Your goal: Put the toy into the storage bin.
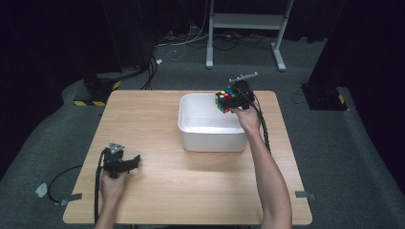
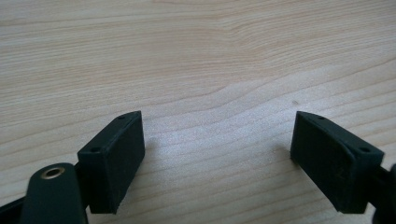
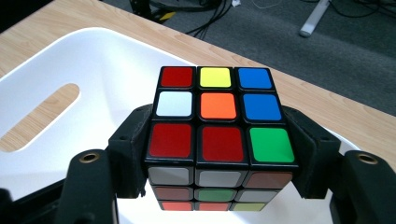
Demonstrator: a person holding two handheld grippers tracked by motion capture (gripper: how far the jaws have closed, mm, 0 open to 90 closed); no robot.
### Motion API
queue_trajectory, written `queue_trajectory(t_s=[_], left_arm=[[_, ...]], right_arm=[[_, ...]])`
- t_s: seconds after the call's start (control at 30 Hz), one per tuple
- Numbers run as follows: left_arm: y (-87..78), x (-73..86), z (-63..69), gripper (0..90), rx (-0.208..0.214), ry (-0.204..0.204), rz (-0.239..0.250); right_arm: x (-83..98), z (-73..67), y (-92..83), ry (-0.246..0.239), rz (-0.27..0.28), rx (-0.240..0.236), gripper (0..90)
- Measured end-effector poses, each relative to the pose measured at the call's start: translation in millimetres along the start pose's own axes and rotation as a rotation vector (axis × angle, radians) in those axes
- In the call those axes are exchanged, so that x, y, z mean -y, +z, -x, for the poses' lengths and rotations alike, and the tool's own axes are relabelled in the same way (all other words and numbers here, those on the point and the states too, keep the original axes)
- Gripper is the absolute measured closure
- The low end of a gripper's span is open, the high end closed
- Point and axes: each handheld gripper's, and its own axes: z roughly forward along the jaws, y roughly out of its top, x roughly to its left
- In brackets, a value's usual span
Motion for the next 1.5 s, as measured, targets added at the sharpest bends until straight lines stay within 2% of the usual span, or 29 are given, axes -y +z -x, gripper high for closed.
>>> queue_trajectory(t_s=[0.23, 0.33, 0.6, 0.8, 1.27, 1.5], left_arm=[[-0.1, 0.0, 0.0, 18.0, 0.000, -0.001, 0.000], [-0.1, 0.0, 0.0, 18.0, 0.000, -0.001, 0.000], [-0.1, 0.0, 0.0, 18.0, 0.000, -0.001, -0.001], [-0.1, 0.0, 0.0, 18.0, 0.000, -0.001, -0.001], [-0.1, 0.0, 0.0, 18.0, 0.000, -0.001, 0.000], [-0.1, 0.0, 0.1, 18.0, -0.001, -0.001, 0.000]], right_arm=[[4.1, -0.9, 4.8, 0.006, -0.014, -0.007, 34.0], [5.9, -4.3, 6.9, -0.019, -0.034, 0.005, 34.1], [8.0, -7.5, 7.0, -0.021, -0.032, -0.027, 34.1], [11.3, -8.4, 3.6, -0.018, -0.023, -0.035, 34.0], [14.0, -20.3, 1.5, -0.058, -0.026, -0.050, 34.0], [14.4, -22.4, -0.1, -0.054, -0.029, -0.067, 34.0]])
